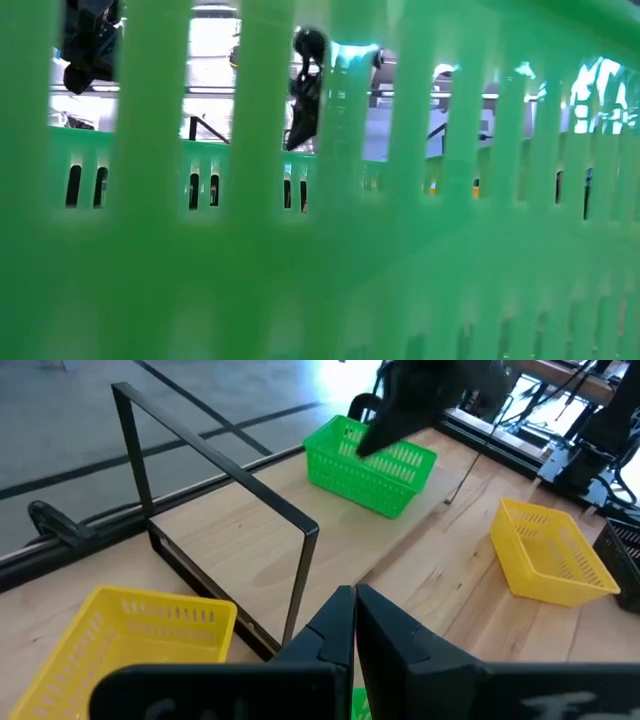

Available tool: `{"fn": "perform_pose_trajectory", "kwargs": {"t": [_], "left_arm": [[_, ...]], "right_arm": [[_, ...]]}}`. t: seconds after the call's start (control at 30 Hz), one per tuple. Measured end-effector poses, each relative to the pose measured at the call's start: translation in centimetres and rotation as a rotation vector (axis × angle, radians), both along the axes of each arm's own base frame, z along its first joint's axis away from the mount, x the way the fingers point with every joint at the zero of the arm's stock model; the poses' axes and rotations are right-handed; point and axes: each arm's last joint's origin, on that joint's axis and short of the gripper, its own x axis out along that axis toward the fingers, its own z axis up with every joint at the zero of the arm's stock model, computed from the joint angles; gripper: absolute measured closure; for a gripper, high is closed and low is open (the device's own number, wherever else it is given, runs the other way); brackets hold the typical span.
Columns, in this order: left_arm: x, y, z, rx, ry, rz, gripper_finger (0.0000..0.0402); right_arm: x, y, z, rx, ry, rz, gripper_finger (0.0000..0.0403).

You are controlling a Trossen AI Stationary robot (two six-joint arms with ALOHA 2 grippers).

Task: Stack baskets on shelf by color
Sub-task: Put the top right green bin on the shelf

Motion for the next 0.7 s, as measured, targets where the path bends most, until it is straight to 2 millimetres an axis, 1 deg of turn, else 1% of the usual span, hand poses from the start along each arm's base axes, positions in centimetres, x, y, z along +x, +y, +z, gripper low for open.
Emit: {"fn": "perform_pose_trajectory", "kwargs": {"t": [0.07,0.27,0.37,0.5,0.7], "left_arm": [[0.0,0.0,0.0,0.000,-0.001,0.001,0.0401],[0.0,0.0,0.0,-0.002,-0.004,0.004,0.0401],[0.0,0.0,0.0,-0.005,-0.007,0.007,0.0401],[0.0,0.0,0.0,-0.004,-0.008,0.010,0.0401],[0.0,0.0,0.0,-0.004,-0.009,0.010,0.0401]], "right_arm": [[0.4,0.1,-1.0,0.015,0.041,0.006,0.0401],[1.0,-0.2,-1.6,-0.022,0.148,0.017,0.0401],[1.2,-0.7,-1.8,-0.061,0.192,0.007,0.0402],[1.0,-1.6,-1.5,-0.085,0.202,-0.019,0.0402],[0.4,-2.7,-1.6,-0.123,0.241,-0.057,0.0402]]}}
